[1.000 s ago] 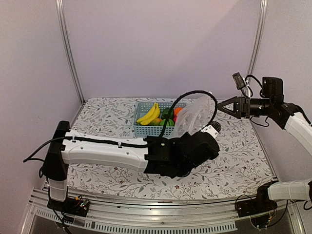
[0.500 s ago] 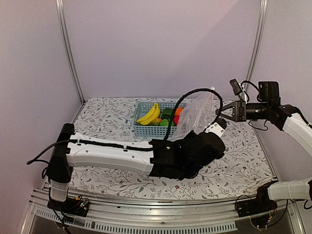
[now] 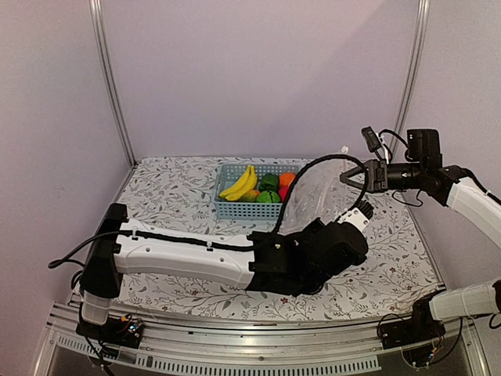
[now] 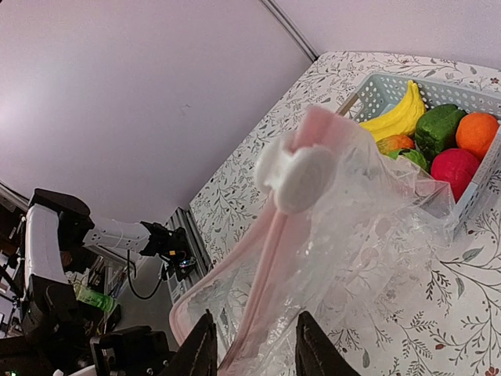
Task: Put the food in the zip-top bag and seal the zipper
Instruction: Pass from the left arm to the right, then pass from the right arm to the left
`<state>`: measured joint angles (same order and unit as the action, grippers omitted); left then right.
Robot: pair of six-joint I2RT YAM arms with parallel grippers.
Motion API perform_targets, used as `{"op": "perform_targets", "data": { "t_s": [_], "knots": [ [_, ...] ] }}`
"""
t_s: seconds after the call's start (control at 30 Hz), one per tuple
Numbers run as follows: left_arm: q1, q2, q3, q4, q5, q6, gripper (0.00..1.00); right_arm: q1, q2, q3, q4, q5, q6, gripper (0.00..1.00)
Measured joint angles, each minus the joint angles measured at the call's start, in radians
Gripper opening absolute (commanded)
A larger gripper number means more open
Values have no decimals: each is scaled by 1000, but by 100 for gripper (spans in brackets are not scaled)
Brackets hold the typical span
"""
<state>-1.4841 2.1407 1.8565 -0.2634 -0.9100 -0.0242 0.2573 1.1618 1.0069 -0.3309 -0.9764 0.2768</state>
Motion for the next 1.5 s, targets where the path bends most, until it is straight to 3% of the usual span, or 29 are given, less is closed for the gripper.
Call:
{"op": "perform_targets", "data": {
  "t_s": [0.3, 0.47, 0.7, 0.87, 1.0, 1.23, 1.5],
  "knots": [
    [-6, 1, 5, 8, 4, -7, 28, 0, 4, -2, 21, 16, 23, 1],
    [-10, 1, -7, 27, 7, -17, 53, 0, 4, -6, 25, 26, 21, 0],
    [-34, -97, -104, 64, 12, -89, 64, 0, -2, -6, 25, 41, 19, 0],
    [-41, -326, -274, 154, 9, -201, 67, 0, -17, -6, 25, 53, 19, 0],
    [-16, -402, -256, 168, -1, -305, 70, 1, -19, 13, 9, 62, 19, 0],
    [48, -294, -63, 8, 31, -431, 69, 34, -5, 86, -18, 73, 19, 0],
    [88, -125, 140, -241, 57, -521, 57, 46, 18, 116, -53, 77, 25, 0]
  ]
}}
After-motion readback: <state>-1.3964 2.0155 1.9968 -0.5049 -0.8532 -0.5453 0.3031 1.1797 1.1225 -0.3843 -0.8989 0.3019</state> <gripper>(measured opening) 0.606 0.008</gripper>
